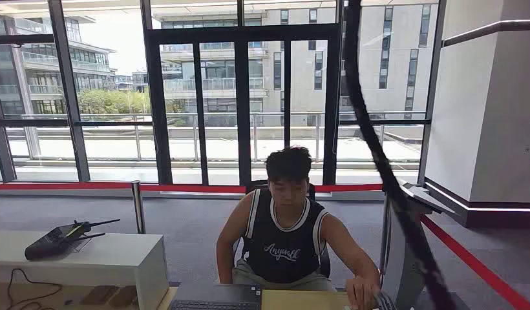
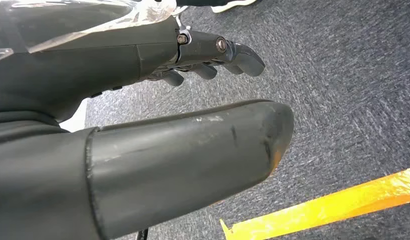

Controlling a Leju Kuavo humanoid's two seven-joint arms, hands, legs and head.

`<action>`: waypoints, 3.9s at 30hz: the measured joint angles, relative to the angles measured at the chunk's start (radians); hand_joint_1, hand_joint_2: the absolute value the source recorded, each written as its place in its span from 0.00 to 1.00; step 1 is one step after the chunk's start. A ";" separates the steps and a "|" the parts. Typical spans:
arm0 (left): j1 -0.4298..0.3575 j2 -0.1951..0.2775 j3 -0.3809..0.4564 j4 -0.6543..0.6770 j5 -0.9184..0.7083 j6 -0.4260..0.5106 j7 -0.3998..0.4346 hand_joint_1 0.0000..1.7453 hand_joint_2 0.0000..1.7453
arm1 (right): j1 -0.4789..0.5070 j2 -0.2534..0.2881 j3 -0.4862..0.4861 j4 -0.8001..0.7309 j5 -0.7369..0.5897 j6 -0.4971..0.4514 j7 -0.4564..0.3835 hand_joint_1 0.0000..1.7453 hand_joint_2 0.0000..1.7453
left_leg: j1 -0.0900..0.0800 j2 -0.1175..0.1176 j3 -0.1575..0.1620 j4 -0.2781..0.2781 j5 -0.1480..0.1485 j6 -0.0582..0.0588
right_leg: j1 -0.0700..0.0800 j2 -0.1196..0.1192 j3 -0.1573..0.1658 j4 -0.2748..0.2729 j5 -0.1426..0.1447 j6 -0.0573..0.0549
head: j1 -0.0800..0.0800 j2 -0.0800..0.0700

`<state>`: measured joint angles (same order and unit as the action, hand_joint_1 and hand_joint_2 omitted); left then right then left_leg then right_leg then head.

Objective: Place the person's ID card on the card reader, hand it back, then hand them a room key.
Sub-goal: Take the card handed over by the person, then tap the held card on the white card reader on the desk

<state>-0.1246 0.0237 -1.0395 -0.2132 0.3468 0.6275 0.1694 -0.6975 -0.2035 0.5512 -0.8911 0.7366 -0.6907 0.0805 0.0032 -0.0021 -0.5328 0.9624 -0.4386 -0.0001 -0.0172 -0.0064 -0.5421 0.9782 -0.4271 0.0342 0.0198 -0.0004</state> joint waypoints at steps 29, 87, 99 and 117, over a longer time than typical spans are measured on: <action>-0.001 0.000 -0.006 0.000 -0.001 0.001 0.010 0.00 0.00 | -0.001 0.003 0.001 0.000 -0.003 0.003 -0.011 1.00 1.00 | 0.000 0.000 0.000 0.000 0.000 0.000 | 0.000 0.000 0.000 0.000 0.000 0.000 | 0.000 0.000; 0.013 0.001 -0.005 0.000 0.069 0.044 0.014 0.00 0.00 | 0.082 -0.023 -0.013 0.328 -0.158 0.139 0.000 1.00 1.00 | 0.000 0.000 -0.001 0.000 0.000 0.000 | 0.000 0.000 -0.001 -0.001 0.000 0.000 | 0.000 0.000; 0.013 0.002 -0.005 0.000 0.076 0.043 0.011 0.00 0.00 | 0.092 -0.023 -0.013 0.396 -0.186 0.145 0.000 1.00 1.00 | 0.000 0.000 -0.001 0.000 0.000 0.000 | 0.000 0.000 0.000 -0.001 0.000 0.000 | 0.000 0.000; 0.014 0.004 -0.005 0.000 0.077 0.038 0.002 0.00 0.00 | 0.084 -0.015 -0.013 0.421 -0.221 0.087 -0.047 1.00 1.00 | 0.000 0.000 0.000 0.000 0.000 0.000 | 0.000 0.000 0.001 -0.001 0.000 0.000 | 0.000 0.000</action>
<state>-0.1110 0.0281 -1.0445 -0.2131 0.4234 0.6660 0.1709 -0.6140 -0.2188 0.5382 -0.4699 0.5153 -0.6033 0.0336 0.0032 -0.0023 -0.5328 0.9624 -0.4389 0.0003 -0.0172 -0.0064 -0.5413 0.9776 -0.4268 0.0346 0.0196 -0.0004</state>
